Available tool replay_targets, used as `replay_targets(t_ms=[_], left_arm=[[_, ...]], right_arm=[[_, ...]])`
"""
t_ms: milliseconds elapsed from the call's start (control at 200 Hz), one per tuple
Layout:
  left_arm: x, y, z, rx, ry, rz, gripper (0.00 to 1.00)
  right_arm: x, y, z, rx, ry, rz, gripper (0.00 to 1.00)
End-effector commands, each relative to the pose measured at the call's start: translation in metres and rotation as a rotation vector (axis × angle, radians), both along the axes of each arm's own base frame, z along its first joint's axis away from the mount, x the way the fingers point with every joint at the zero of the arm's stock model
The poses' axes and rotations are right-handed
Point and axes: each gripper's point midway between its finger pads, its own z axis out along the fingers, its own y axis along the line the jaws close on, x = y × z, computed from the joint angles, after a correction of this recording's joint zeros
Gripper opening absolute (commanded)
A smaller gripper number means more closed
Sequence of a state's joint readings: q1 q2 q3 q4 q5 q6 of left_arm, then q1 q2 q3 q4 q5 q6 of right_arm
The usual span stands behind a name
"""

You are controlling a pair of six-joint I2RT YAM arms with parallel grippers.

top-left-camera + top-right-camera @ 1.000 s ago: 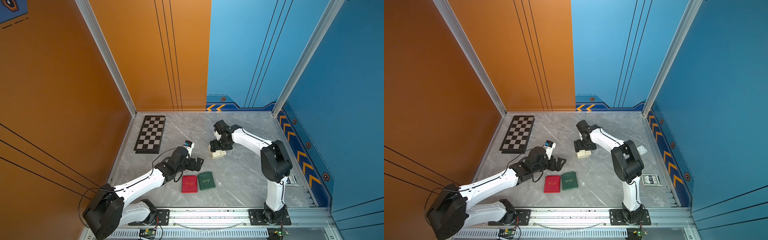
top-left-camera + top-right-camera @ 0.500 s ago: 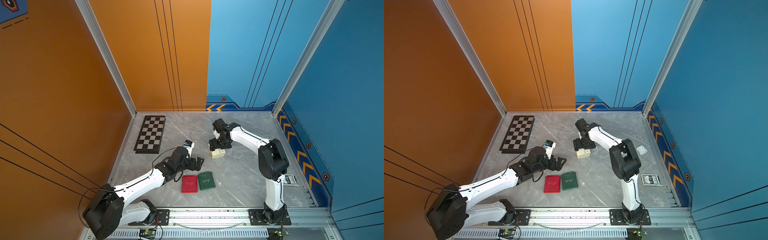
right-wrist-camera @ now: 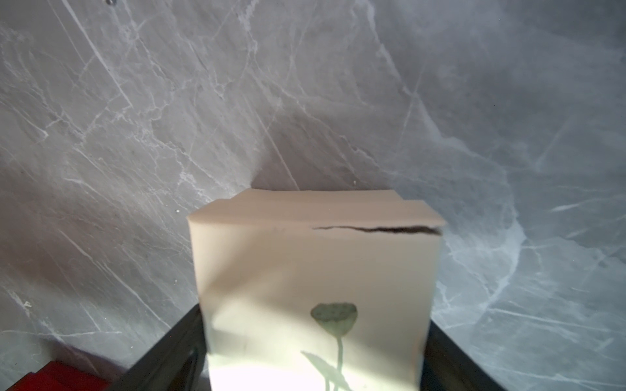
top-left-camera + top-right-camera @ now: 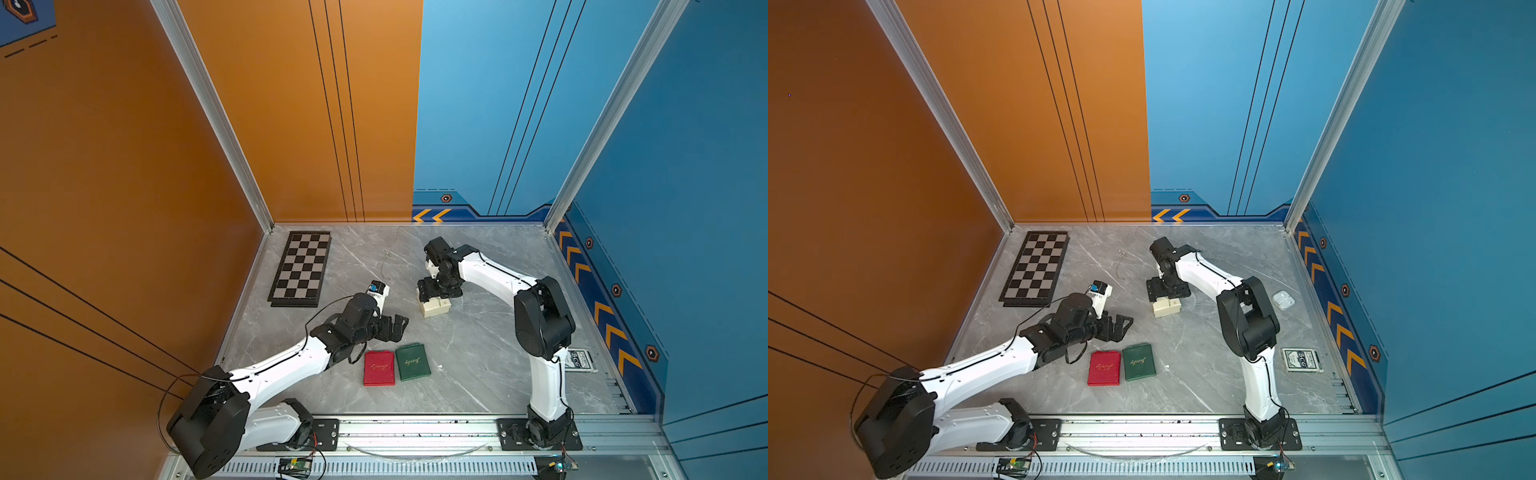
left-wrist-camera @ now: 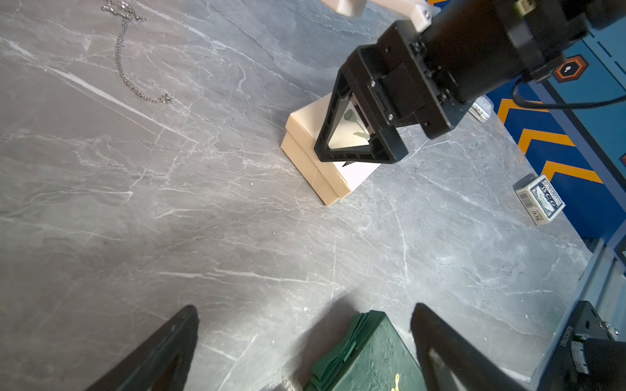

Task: Take the necklace out of the lift-off lid jewelry box
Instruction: Close the lid on the jewelry box.

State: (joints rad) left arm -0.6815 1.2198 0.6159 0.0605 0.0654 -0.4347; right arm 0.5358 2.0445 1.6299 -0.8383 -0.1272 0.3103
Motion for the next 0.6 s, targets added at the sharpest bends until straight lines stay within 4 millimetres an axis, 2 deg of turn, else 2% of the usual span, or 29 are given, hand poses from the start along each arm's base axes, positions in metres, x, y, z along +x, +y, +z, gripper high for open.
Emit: replay_targets(t_ms=[0,345,385,596], left_arm=[[0.000,-0.003,0.001,-0.015,0.001,-0.013,0.99],[0.000,-0.002,0.002,-0.017,-0.001,-0.013,0.99],[0.000,-0.002,0.002,-0.018,-0.002,-0.012,0.99],[-0.001,-0.001,0.002,-0.018,-0.001,-0.009,0.99]], right_arm=[[0.000,-0.006,-0.004,-0.034,0.016,0.007,0.86],[-0.001,-0.006,-0.007,-0.022,0.028,0.016,0.86],[-0.003,-0.007,-0.020,-0.026,0.057,0.018,0.85],[0.000,-0.007,-0.026,-0.005,0.071,0.034,0.85]])
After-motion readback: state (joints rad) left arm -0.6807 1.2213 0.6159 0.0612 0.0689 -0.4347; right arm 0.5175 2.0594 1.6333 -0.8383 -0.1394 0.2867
